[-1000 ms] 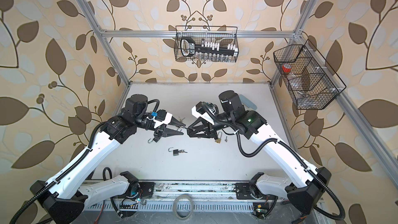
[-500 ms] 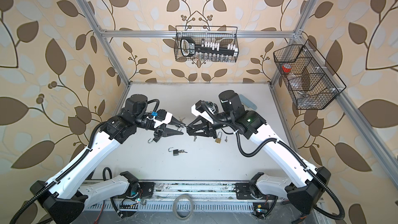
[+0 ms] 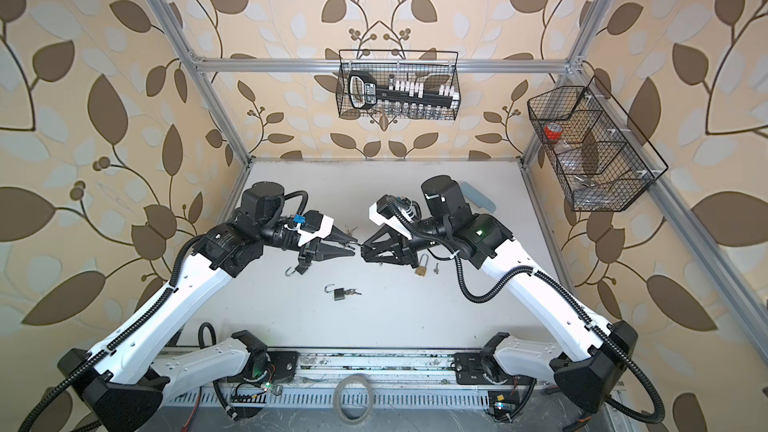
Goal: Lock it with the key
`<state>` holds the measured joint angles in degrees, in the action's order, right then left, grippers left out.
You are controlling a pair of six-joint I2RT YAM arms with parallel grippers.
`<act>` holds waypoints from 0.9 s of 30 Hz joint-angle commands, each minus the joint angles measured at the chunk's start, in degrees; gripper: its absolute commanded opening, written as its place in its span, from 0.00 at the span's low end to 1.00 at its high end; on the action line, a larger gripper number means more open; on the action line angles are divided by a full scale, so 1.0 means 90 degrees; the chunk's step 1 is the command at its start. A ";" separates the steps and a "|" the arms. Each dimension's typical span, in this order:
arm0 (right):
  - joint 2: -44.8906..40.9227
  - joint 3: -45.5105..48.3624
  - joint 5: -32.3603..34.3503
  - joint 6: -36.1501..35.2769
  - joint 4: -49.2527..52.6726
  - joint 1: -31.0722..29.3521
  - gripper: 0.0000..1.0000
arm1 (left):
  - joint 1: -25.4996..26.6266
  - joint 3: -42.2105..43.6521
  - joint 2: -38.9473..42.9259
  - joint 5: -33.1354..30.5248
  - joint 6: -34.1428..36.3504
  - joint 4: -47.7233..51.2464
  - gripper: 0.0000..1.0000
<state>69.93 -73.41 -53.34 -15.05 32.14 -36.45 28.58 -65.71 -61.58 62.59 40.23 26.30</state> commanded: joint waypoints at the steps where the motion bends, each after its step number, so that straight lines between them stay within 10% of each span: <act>1: -0.0047 0.0130 -0.0035 -0.0165 0.0120 0.0010 0.00 | 0.0064 -0.0075 0.0148 0.0058 0.0134 -0.0150 0.27; 27: -0.0408 0.0274 0.0373 0.0285 -0.0726 0.0007 0.04 | 0.0058 -0.0213 0.0099 -0.0094 -0.0633 -0.0290 0.00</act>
<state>68.27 -71.59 -51.66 -13.96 30.46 -36.51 28.58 -65.76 -61.52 61.08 37.60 24.82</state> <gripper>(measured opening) 0.294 0.059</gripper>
